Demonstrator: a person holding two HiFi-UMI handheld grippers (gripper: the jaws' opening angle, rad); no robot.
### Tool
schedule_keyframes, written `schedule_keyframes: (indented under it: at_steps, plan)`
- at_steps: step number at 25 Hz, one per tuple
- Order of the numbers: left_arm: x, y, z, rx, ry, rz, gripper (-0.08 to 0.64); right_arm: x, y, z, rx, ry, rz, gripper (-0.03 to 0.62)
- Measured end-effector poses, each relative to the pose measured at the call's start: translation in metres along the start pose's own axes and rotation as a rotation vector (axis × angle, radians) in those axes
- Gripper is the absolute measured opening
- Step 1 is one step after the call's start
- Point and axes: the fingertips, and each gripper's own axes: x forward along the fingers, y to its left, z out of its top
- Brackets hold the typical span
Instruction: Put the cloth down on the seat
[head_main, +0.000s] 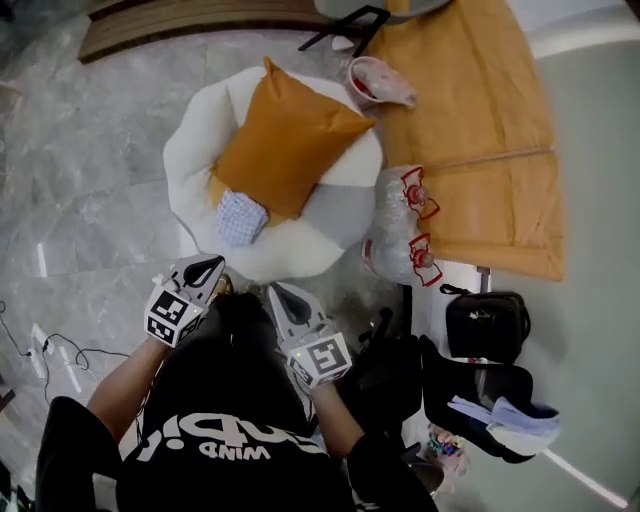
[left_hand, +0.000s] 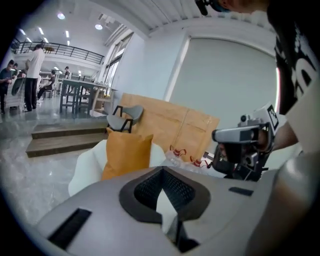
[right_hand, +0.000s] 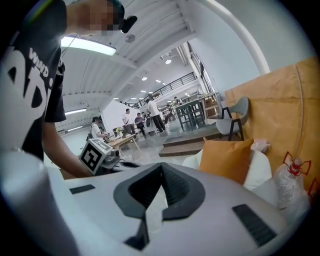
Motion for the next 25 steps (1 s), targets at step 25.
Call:
schedule_keyframes:
  at_steps: [25]
  plan:
    - [-0.140, -0.087, 0.151, 0.223, -0.351, -0.117, 0.006, -0.049, 0.074, 0.104, -0.185, -0.178, 0.086, 0.018]
